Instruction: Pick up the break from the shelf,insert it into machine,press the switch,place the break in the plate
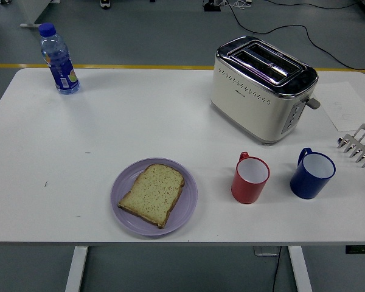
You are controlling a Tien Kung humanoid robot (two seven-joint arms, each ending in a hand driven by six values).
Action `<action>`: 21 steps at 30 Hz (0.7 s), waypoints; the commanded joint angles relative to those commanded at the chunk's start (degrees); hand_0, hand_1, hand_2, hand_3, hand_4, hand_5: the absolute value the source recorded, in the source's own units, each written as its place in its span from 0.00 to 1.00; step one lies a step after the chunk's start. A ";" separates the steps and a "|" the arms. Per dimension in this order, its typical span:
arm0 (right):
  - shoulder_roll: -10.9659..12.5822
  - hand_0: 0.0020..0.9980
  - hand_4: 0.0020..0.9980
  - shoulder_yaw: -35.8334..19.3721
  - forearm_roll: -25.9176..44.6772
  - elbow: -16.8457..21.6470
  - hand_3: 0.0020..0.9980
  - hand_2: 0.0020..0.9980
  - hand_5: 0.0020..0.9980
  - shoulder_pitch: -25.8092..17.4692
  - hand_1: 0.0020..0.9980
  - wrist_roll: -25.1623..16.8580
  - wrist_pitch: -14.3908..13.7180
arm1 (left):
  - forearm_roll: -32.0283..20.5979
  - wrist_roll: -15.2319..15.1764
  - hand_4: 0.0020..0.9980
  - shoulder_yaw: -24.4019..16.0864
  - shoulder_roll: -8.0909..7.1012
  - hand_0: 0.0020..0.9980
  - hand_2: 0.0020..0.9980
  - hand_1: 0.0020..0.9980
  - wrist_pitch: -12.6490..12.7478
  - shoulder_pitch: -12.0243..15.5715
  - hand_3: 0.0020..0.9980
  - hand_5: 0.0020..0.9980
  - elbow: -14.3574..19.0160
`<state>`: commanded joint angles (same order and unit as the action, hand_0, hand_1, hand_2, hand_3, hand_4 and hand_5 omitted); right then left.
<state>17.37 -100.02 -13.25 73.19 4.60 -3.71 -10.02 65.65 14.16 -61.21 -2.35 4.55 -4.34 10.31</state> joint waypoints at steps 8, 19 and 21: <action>0.24 0.73 0.51 0.65 0.12 0.01 0.65 0.72 0.35 0.08 0.70 0.24 0.17 | -0.81 -0.20 0.28 0.82 0.05 0.68 0.71 0.70 -0.01 -0.07 0.56 0.91 0.00; 0.69 0.73 0.51 0.40 1.48 1.33 0.65 0.71 0.35 0.08 0.69 0.00 0.43 | -1.18 -0.44 0.28 1.43 0.21 0.68 0.71 0.70 0.00 -0.35 0.56 0.91 0.00; 0.70 0.72 0.50 0.15 1.68 1.51 0.65 0.71 0.35 0.06 0.69 -0.03 0.43 | -1.36 -0.47 0.28 1.61 0.20 0.68 0.71 0.70 0.00 -0.46 0.56 0.91 0.00</action>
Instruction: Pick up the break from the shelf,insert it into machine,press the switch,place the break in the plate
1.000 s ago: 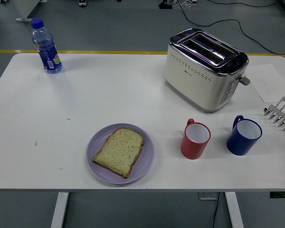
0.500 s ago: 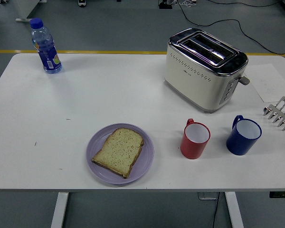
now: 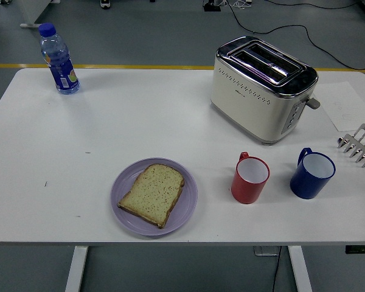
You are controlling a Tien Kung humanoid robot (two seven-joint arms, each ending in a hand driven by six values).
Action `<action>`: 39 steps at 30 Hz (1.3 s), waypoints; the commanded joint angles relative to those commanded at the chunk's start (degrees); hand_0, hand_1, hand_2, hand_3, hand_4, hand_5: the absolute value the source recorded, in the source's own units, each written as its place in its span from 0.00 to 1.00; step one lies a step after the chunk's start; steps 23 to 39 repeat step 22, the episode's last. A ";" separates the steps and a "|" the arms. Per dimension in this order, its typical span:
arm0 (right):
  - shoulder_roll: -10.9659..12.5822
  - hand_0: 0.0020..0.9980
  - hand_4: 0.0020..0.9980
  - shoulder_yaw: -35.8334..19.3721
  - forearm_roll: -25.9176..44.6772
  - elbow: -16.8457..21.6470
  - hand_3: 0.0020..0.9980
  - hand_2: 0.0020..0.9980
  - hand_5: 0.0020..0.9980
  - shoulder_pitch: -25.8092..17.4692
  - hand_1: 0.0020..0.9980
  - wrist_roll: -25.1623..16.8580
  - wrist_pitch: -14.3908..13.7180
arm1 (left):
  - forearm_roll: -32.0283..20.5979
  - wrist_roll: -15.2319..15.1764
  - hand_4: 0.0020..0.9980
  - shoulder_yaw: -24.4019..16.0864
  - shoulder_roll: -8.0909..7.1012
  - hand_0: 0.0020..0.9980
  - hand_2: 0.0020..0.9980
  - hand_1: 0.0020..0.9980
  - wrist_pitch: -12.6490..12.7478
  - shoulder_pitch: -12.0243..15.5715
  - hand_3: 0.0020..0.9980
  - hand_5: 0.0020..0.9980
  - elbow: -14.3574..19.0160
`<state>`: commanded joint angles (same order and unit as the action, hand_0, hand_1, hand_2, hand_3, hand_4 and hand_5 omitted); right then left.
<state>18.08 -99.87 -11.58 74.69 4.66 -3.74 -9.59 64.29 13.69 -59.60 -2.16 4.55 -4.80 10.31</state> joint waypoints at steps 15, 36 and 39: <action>-0.24 0.72 0.50 -0.37 0.54 0.76 0.64 0.71 0.35 0.11 0.69 0.26 -0.08 | 0.91 0.11 0.28 -0.46 0.01 0.68 0.71 0.70 -0.17 0.29 0.56 0.91 0.00; -0.12 0.72 0.50 0.49 0.61 0.51 0.64 0.70 0.35 0.09 0.68 0.53 -0.44 | 0.98 0.09 0.28 -0.63 0.01 0.68 0.71 0.70 -0.12 0.39 0.56 0.91 0.00; -0.12 0.72 0.50 0.49 0.61 0.51 0.64 0.70 0.35 0.09 0.68 0.53 -0.44 | 0.98 0.09 0.28 -0.63 0.01 0.68 0.71 0.70 -0.12 0.39 0.56 0.91 0.00</action>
